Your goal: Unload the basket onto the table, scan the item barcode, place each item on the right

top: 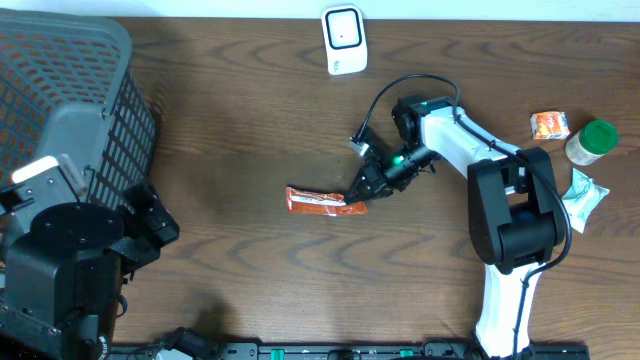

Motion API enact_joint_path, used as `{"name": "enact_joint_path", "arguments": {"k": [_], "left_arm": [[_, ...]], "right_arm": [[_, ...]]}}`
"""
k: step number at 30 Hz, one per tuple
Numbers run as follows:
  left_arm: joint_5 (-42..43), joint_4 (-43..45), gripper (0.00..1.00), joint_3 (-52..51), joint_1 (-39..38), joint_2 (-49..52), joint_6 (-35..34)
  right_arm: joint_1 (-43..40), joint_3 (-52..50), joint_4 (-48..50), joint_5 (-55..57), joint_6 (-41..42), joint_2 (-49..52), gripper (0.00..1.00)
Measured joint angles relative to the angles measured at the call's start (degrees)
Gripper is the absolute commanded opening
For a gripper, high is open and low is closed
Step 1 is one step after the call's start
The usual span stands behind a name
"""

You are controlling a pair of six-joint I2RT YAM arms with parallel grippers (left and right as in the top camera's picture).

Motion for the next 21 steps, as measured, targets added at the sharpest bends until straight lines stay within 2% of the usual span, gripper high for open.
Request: {"name": "enact_joint_path", "arguments": {"k": [12, 21], "left_arm": [[0.02, 0.0, 0.98, 0.0, 0.0, 0.0, 0.0], [0.0, 0.0, 0.98, 0.0, 0.0, 0.0, -0.02]], "right_arm": [[-0.02, 0.0, -0.87, -0.74, 0.0, 0.0, 0.01], [-0.02, 3.54, -11.87, -3.63, -3.52, -0.02, 0.01]]}}
